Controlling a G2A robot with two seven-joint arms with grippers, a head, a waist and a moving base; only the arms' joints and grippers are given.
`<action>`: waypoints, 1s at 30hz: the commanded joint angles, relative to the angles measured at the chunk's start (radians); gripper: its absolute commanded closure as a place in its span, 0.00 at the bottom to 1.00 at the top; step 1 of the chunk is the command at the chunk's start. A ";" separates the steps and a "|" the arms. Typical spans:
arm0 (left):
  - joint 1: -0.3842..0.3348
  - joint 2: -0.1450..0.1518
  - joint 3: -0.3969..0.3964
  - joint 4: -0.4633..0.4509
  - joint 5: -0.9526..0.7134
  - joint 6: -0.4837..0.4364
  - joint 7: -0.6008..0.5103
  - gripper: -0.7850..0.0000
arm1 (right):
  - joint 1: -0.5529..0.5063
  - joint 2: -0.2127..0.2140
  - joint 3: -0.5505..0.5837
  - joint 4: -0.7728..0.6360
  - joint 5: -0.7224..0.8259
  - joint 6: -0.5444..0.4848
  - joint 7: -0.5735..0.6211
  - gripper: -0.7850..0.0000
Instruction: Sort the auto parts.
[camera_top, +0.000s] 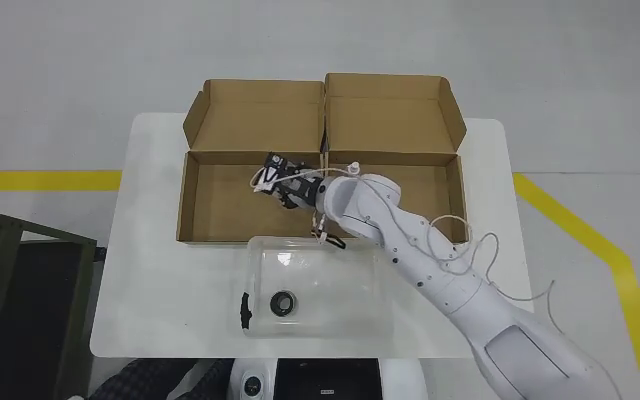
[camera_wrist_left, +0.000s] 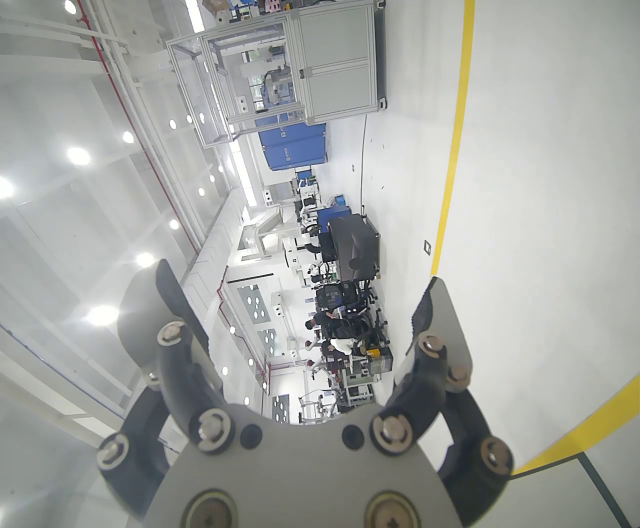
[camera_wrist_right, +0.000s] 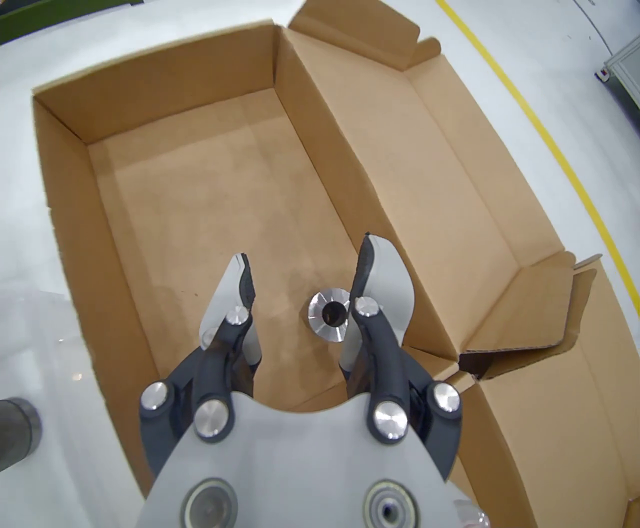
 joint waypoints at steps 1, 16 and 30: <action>0.000 0.000 0.000 0.000 0.000 0.000 0.000 0.00 | -0.030 0.011 0.020 -0.050 -0.010 -0.023 0.006 0.51; 0.000 0.000 0.000 0.000 0.000 0.000 0.000 0.00 | -0.346 0.100 0.181 -0.468 -0.086 -0.233 0.071 0.49; 0.000 0.000 0.000 0.000 0.000 0.000 0.000 0.00 | -0.609 0.163 0.282 -0.630 -0.162 -0.364 0.017 0.45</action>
